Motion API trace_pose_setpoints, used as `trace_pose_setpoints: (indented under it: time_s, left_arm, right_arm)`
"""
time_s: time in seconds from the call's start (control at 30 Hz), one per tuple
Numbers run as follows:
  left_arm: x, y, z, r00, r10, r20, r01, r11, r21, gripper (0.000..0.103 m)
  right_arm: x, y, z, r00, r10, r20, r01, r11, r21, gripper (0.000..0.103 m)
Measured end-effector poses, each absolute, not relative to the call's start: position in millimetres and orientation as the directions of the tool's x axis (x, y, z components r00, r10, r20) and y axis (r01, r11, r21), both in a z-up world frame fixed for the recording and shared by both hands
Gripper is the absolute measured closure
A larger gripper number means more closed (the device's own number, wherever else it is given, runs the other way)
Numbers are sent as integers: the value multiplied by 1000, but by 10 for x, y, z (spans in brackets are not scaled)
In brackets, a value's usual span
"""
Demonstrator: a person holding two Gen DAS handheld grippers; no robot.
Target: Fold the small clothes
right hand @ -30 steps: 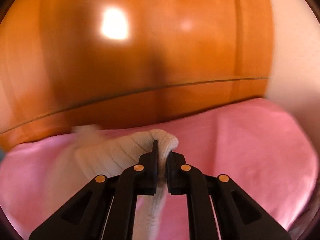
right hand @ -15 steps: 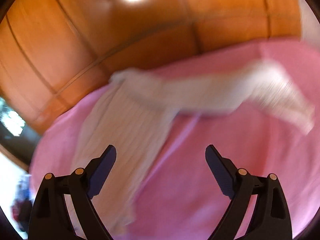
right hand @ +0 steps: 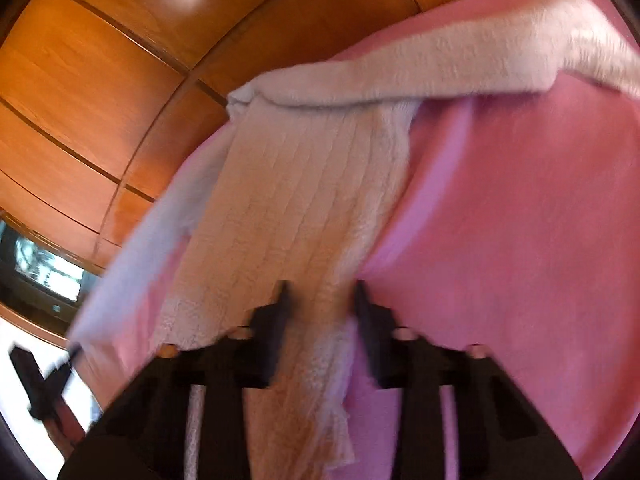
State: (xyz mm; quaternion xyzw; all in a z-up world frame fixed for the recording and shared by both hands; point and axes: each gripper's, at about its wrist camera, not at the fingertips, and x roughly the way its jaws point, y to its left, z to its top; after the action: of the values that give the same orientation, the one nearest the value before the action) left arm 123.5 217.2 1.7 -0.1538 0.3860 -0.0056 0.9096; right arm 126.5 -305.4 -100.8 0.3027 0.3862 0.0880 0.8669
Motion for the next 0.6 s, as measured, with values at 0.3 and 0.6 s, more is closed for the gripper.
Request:
trace_pose_setpoints:
  time_s: [0.3, 0.6]
  left_arm:
    - [1516, 2409, -146, 727, -184, -662, -215, 854, -473, 46]
    - [1571, 478, -1203, 384, -639, -666, 42, 733, -679, 53]
  right_arm:
    - [1173, -3233, -857, 724, 375, -579, 70, 796, 601, 90]
    - [861, -3200, -1163, 651, 476, -591, 60, 745, 665, 59]
